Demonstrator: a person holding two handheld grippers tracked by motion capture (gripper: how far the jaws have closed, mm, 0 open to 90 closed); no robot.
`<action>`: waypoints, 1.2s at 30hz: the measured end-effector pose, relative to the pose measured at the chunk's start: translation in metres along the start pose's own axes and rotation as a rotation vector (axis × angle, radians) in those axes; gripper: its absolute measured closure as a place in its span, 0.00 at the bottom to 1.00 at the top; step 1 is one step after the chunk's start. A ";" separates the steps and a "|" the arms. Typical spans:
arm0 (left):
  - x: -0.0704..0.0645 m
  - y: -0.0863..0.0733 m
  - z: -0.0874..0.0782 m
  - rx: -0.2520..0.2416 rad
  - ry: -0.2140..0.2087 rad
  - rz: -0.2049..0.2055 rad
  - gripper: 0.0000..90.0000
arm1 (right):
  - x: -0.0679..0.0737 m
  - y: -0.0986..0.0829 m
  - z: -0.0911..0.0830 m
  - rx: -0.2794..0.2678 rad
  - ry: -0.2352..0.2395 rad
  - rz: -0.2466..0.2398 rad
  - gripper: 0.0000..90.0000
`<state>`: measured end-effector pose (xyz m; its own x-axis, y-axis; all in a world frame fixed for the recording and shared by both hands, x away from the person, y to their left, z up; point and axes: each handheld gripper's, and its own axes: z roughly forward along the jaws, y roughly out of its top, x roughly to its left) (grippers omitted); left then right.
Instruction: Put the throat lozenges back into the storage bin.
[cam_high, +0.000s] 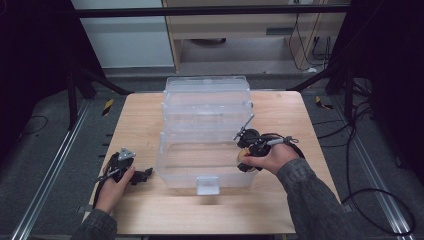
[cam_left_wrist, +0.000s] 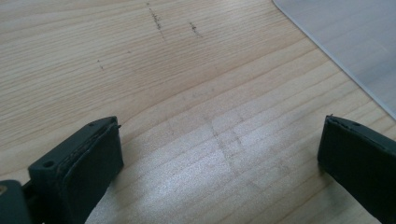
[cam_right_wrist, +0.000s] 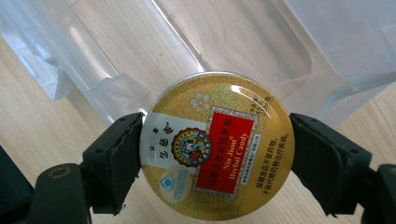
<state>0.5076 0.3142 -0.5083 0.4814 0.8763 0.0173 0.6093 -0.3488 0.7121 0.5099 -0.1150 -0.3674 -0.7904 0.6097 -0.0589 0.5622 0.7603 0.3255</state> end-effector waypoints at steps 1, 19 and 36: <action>0.000 0.000 0.000 0.000 0.000 0.000 0.00 | 0.000 0.000 0.000 0.003 0.001 0.000 0.23; 0.000 0.000 0.000 0.000 -0.001 0.001 0.00 | 0.000 0.000 0.003 0.008 0.013 0.017 0.23; 0.000 0.000 0.000 -0.001 -0.001 0.001 0.00 | -0.007 -0.007 -0.019 -0.066 -0.005 0.041 0.41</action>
<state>0.5078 0.3141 -0.5084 0.4822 0.8759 0.0171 0.6083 -0.3488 0.7130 0.5069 -0.1289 -0.3517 -0.7656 0.6415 -0.0488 0.5769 0.7181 0.3892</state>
